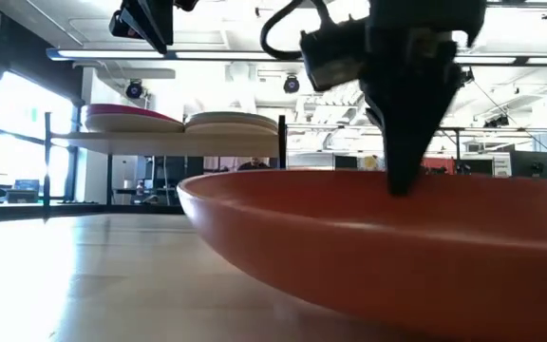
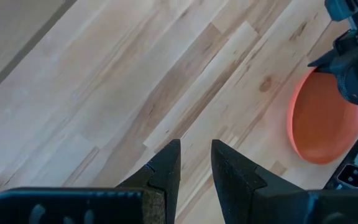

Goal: Place and stack plates onto a shelf
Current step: Stack the orange plate on top of the pink plate on the shelf

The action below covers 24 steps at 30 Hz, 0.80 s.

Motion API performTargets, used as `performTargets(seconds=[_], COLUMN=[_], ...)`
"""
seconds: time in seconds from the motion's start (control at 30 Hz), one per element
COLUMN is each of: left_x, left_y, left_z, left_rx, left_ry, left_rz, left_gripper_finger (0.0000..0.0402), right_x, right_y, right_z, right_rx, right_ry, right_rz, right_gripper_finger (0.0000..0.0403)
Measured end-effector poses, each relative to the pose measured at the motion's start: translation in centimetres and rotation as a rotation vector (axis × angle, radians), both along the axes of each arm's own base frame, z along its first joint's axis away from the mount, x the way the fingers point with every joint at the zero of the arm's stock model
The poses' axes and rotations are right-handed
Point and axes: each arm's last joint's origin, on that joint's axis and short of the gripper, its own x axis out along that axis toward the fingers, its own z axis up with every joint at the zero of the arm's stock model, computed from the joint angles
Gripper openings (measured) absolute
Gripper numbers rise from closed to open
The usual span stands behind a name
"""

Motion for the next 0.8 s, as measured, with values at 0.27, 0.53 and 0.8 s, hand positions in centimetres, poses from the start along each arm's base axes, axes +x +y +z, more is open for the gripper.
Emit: performTargets(seconds=[0.27,0.53,0.8], left_x=[0.0,0.0,0.4], left_y=[0.1,0.2,0.3], left_z=[0.0,0.0,0.2], left_rx=[0.01,0.025,0.059], left_ry=[0.0,-0.005,-0.045], left_rz=[0.044,0.075,0.055], left_gripper_finger=[0.0078,0.0078,0.0078], right_x=[1.5,3.0,2.9], right_y=[-2.6,-5.8,-7.5], right_z=[4.0,8.9,12.4], right_rx=[-0.065,-0.124,-0.187], right_ry=[-0.002,-0.081,-0.102], right_rz=[-0.064,-0.133,-0.162], right_gripper_finger=[0.0,0.0,0.0])
